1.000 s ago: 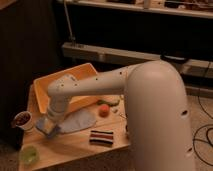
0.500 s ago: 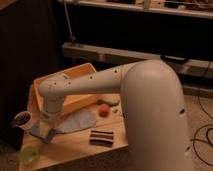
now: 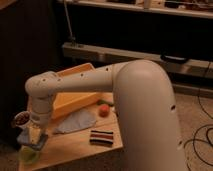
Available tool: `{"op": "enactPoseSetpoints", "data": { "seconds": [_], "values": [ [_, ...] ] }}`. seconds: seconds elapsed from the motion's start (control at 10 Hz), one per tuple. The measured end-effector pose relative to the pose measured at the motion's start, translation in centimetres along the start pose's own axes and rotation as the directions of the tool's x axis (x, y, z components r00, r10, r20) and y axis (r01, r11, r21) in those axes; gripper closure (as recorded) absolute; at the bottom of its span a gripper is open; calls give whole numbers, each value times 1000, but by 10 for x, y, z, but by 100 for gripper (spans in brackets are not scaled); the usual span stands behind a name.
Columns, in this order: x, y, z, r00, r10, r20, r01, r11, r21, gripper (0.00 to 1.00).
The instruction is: Place sponge in plastic cup
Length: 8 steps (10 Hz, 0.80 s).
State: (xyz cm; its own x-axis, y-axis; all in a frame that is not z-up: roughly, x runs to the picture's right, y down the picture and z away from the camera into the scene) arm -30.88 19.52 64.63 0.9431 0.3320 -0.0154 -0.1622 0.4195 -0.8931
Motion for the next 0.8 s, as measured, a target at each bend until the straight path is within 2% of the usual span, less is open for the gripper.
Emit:
{"op": "enactPoseSetpoints", "data": {
  "seconds": [0.3, 0.6, 0.8],
  "values": [
    [-25, 6, 10, 999, -37, -2, 37, 999, -28, 100],
    [-28, 10, 19, 999, -47, -23, 47, 998, -31, 100],
    [-27, 8, 20, 999, -40, -35, 40, 999, -19, 100]
  ]
}}
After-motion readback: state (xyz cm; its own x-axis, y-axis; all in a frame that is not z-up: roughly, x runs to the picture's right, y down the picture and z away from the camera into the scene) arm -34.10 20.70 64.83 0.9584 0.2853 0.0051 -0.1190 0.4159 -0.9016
